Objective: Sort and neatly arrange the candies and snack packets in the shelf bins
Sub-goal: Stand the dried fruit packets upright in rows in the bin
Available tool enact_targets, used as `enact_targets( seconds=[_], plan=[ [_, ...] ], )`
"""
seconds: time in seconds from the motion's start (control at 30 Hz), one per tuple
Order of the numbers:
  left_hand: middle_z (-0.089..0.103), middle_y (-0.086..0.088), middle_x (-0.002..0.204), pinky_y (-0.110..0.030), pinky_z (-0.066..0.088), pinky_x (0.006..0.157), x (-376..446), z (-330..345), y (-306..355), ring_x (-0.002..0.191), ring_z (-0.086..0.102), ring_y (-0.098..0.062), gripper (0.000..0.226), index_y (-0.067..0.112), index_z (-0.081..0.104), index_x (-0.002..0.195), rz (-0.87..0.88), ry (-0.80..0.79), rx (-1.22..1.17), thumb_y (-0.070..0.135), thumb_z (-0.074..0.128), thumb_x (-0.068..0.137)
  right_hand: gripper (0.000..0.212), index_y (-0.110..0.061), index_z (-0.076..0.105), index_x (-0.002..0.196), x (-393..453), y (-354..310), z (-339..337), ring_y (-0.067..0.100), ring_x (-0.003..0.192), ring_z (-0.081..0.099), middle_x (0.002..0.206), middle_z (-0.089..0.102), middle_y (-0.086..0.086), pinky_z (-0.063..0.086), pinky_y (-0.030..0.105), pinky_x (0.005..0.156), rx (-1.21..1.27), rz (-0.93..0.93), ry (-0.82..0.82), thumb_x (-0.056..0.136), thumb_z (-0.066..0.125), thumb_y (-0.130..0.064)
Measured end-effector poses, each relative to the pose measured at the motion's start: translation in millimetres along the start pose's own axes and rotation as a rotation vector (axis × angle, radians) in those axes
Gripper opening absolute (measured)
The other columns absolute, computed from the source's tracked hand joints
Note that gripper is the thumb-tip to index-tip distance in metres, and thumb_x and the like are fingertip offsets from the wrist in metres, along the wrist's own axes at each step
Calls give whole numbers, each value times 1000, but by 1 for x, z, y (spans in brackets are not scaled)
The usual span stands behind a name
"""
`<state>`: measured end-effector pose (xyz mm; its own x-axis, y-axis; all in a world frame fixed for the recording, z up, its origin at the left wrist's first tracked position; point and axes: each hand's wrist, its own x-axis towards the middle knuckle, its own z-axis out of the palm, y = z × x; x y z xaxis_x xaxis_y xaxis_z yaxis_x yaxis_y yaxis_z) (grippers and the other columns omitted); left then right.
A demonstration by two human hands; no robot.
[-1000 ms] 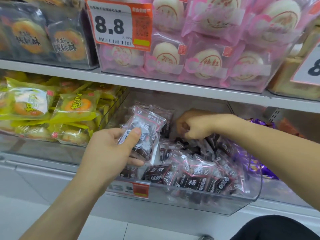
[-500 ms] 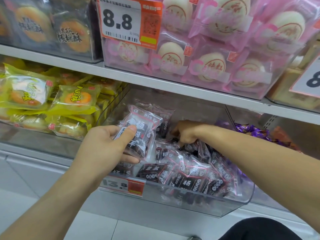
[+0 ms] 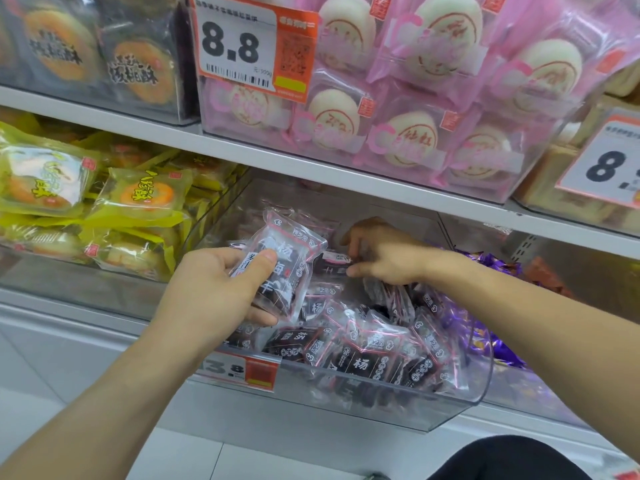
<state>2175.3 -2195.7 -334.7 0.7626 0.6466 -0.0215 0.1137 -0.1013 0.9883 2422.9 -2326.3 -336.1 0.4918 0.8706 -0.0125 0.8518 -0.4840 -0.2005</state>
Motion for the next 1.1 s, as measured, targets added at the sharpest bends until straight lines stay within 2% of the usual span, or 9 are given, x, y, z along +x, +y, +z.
enact_targets(
  seconds=[0.13, 0.23, 0.33, 0.43, 0.57, 0.67, 0.8, 0.93, 1.1],
  plan=[
    [76, -9, 86, -65, 51, 88, 0, 3, 0, 59, 72, -33, 31, 16, 72, 88, 4, 24, -4, 45, 64, 90, 27, -20, 56, 96, -18, -9, -10, -2, 79, 59, 92, 64, -7, 46, 20, 74, 131, -61, 40, 83, 79, -26],
    [75, -16, 81, -53, 54, 83, -1, 2, 4, 56, 72, -32, 33, 14, 69, 95, 20, 78, -26, 45, 63, 90, 35, -24, 63, 106, -39, -19, -18, -11, 89, 58, 99, 66, -17, 41, 8, 77, 178, -142, 109, 78, 83, -30],
    [74, -11, 75, -63, 54, 81, -3, 2, 5, 55, 72, -26, 29, 13, 65, 91, 69, 135, -2, 42, 64, 90, 41, -22, 73, 100, -57, -27, -24, 7, 94, 66, 98, 73, -11, 50, 22, 86, 349, -190, 180, 65, 92, -32],
    [72, 11, 70, -51, 59, 74, -4, 4, 5, 56, 73, -23, 14, 20, 60, 89, 117, 143, 11, 32, 67, 89, 42, -22, 76, 91, -73, -34, -28, 34, 88, 69, 93, 75, 7, 55, 48, 81, 591, -191, 219, 56, 93, -37],
    [71, 6, 85, -44, 60, 70, -6, 8, 6, 61, 74, -20, 16, 27, 55, 91, 110, 91, 11, 22, 69, 88, 38, -16, 76, 88, -84, -42, -33, 17, 74, 64, 85, 75, 8, 50, 33, 73, 819, -153, 153, 55, 91, -26],
    [75, 2, 87, -47, 60, 72, -10, 12, 7, 71, 75, -19, 22, 23, 59, 101, 119, -69, 3, 37, 70, 87, 44, -21, 75, 91, -85, -57, -36, 30, 69, 63, 85, 71, 25, 48, 36, 72, 792, -135, 91, 54, 95, -30],
    [73, 19, 97, -16, 55, 64, -21, 17, 11, 87, 68, 5, 49, 32, 61, 111, 220, -238, 43, 60, 65, 71, 47, -10, 68, 85, -83, -80, -35, 16, 73, 68, 82, 77, 10, 57, 39, 73, 889, -116, 140, 47, 93, -22],
    [74, 10, 109, -46, 52, 94, -14, 9, 7, 101, 71, -12, 60, 31, 63, 118, 194, -264, -48, 65, 70, 69, 34, -8, 74, 96, -86, -84, -28, 5, 76, 65, 87, 77, 2, 49, 16, 72, 1077, -81, 194, 72, 77, -31],
    [75, 2, 108, -38, 60, 70, -13, 12, 2, 92, 73, -20, 49, 27, 62, 120, 188, -325, -97, 48, 73, 77, 25, -9, 76, 103, -88, -81, -13, 4, 89, 68, 96, 77, -1, 49, 13, 79, 1233, -51, 225, 83, 70, -23]
  ],
)
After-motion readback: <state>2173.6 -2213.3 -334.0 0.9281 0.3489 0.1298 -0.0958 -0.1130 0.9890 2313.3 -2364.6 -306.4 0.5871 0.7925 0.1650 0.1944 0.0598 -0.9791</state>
